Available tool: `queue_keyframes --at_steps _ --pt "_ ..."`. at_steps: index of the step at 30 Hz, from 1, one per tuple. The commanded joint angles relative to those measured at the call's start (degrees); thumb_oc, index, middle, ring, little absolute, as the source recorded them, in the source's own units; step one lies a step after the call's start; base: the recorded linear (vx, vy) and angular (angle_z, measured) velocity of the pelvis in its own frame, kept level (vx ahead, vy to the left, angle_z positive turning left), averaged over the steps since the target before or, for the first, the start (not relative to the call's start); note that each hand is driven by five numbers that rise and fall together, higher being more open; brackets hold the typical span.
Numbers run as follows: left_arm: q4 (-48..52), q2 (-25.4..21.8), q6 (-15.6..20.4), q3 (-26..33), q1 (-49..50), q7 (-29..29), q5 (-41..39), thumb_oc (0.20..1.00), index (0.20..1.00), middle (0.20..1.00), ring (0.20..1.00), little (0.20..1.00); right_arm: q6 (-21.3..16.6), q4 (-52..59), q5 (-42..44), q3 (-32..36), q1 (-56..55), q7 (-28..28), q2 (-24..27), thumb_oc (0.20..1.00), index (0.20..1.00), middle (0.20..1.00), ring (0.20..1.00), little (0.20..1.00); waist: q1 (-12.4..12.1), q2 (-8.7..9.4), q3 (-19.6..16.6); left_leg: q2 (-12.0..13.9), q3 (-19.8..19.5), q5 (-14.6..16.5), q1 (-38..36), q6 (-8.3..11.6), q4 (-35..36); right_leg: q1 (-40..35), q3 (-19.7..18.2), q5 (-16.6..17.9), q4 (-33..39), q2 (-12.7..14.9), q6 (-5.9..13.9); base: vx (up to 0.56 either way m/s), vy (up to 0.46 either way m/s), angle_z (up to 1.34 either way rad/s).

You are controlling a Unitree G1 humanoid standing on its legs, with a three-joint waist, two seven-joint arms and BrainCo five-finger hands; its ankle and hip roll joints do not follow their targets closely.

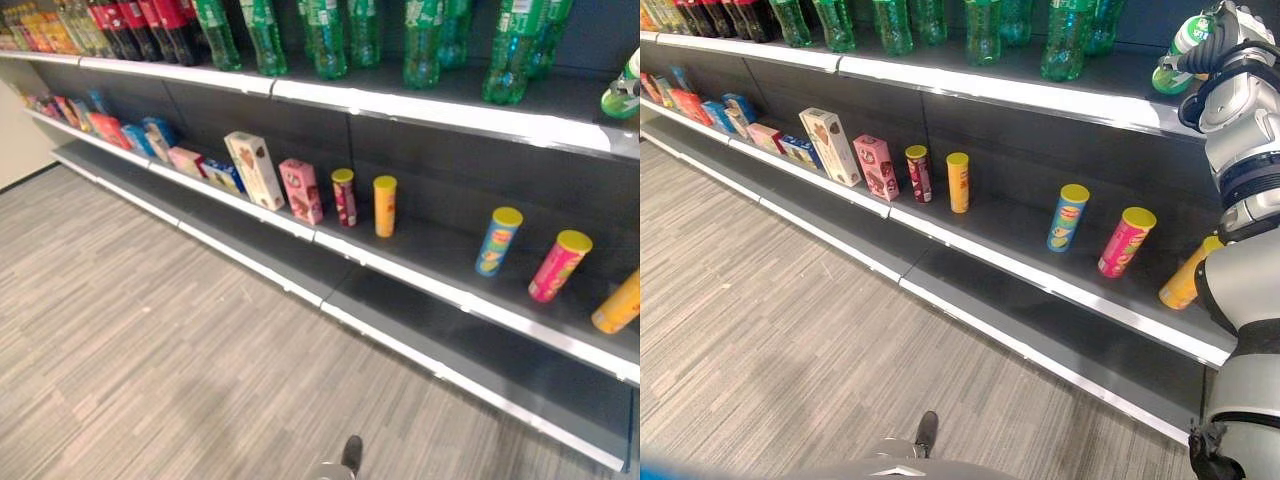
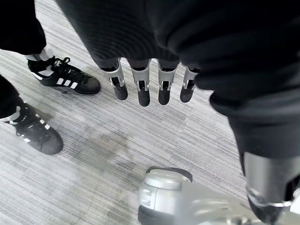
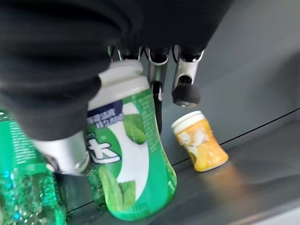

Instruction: Put the goods on the table back onto the shelves and tidy them up.

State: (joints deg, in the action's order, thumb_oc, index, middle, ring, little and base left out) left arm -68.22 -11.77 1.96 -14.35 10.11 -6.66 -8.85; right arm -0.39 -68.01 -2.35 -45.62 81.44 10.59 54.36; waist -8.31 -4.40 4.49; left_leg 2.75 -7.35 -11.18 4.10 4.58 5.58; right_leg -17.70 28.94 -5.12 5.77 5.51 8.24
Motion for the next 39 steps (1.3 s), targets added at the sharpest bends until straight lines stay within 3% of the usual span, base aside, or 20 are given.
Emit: queue_keyframes --at_steps 1,36,39 --pt "-1.12 -2.99 0.43 -2.17 -5.10 -0.44 -0.29 1.000 1.000 1.000 1.000 1.000 -0.36 -1.47 -1.47 -4.98 7.30 0.43 1.91 0.200 0.200 0.200 0.200 0.200 -0.62 4.15 1.52 4.77 4.89 8.02 -4.58 7.82 -1.75 3.74 -4.26 -4.13 -3.18 3.54 -0.43 0.02 -0.011 0.04" --pt "0.55 -3.06 1.07 -2.21 -4.70 -1.07 -0.15 1.000 1.000 1.000 1.000 1.000 0.07 -3.50 -3.61 -6.36 7.26 0.08 1.75 0.200 0.200 0.200 0.200 0.200 0.89 5.10 2.22 4.55 6.83 9.56 -5.44 6.84 -1.98 5.51 -7.49 -3.97 -3.54 3.88 -0.25 0.00 0.001 -0.02" --pt "-0.59 -5.26 1.17 -2.41 -5.82 0.56 2.68 1.000 1.000 1.000 1.000 1.000 0.00 -2.46 -3.48 -5.10 5.59 -0.15 0.44 0.200 0.200 0.200 0.200 0.200 1.27 4.97 2.15 4.66 6.97 9.59 -5.46 6.84 -2.04 5.53 -7.60 -3.92 -3.49 3.95 -0.12 0.00 0.005 -0.01"
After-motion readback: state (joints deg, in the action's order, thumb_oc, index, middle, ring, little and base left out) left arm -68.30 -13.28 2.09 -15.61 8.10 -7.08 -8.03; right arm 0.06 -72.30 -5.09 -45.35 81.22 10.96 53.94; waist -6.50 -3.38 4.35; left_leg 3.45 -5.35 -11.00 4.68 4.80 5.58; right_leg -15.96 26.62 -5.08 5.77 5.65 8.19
